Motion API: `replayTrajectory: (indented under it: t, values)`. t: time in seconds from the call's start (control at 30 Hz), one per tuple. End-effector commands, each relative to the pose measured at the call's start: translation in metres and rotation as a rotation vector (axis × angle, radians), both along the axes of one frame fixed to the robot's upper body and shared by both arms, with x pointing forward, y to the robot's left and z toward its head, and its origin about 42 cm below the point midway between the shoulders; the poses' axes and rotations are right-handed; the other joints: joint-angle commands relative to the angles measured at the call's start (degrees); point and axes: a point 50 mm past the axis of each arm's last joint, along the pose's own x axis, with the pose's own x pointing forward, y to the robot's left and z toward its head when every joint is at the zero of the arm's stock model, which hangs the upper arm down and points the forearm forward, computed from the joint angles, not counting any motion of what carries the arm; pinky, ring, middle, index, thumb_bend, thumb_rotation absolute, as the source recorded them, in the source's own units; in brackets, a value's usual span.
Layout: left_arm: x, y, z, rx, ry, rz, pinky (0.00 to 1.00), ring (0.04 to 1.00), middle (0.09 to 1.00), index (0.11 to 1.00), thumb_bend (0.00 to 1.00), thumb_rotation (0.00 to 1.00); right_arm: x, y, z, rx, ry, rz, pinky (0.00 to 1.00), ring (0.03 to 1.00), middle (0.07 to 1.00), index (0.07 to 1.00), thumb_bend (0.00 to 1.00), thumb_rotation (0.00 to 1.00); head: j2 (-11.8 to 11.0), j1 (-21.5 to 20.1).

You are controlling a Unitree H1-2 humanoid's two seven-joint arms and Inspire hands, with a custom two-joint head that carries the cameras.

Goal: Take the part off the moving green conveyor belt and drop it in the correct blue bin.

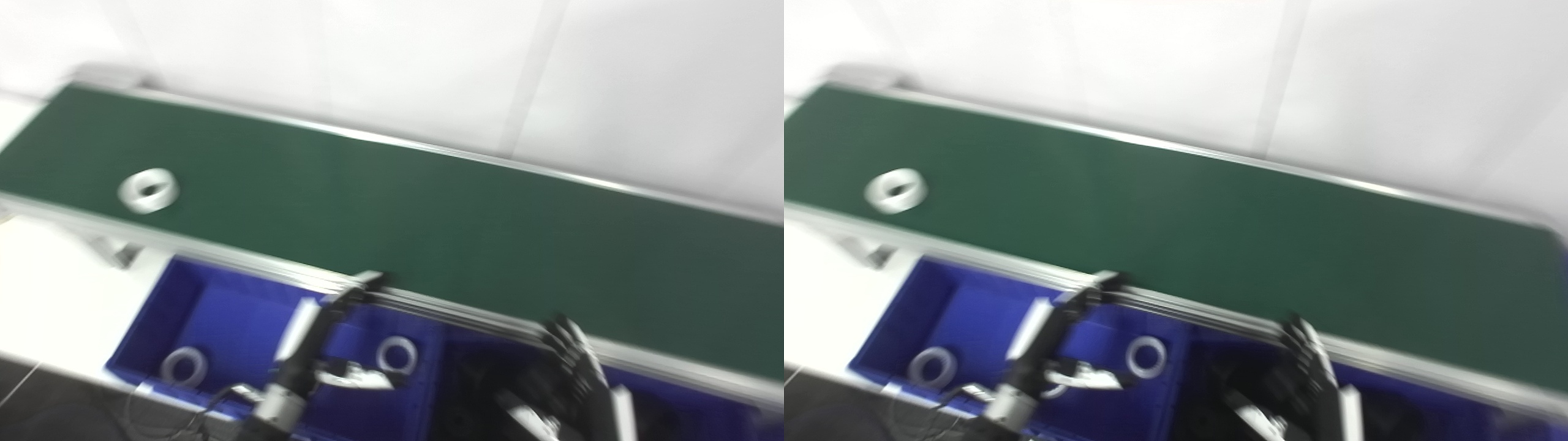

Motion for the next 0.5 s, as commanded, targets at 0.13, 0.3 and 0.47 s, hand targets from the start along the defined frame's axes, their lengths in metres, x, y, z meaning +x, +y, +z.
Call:
replayTrajectory:
  t: [0.13,0.3,0.47]
  values:
    - [0.007,-0.003,0.008,0.003,-0.098,0.033,0.78,0.833,0.855,0.827,0.92,0.25,0.002,0.005,0.008,0.029,-0.052,0.021,0.80,0.850,0.870,0.912,0.62,0.21,-1.6,0.0]
    - [0.007,-0.002,0.006,0.005,-0.106,0.043,0.76,0.824,0.853,0.822,0.92,0.24,0.002,0.005,0.002,0.032,-0.054,0.024,0.77,0.827,0.852,0.896,0.65,0.18,-4.3,-2.5]
    - [0.007,0.000,0.004,0.004,-0.103,0.052,0.78,0.835,0.856,0.820,0.93,0.25,0.003,0.007,-0.004,0.016,-0.053,0.031,0.71,0.795,0.835,0.882,0.67,0.16,-8.5,-4.3]
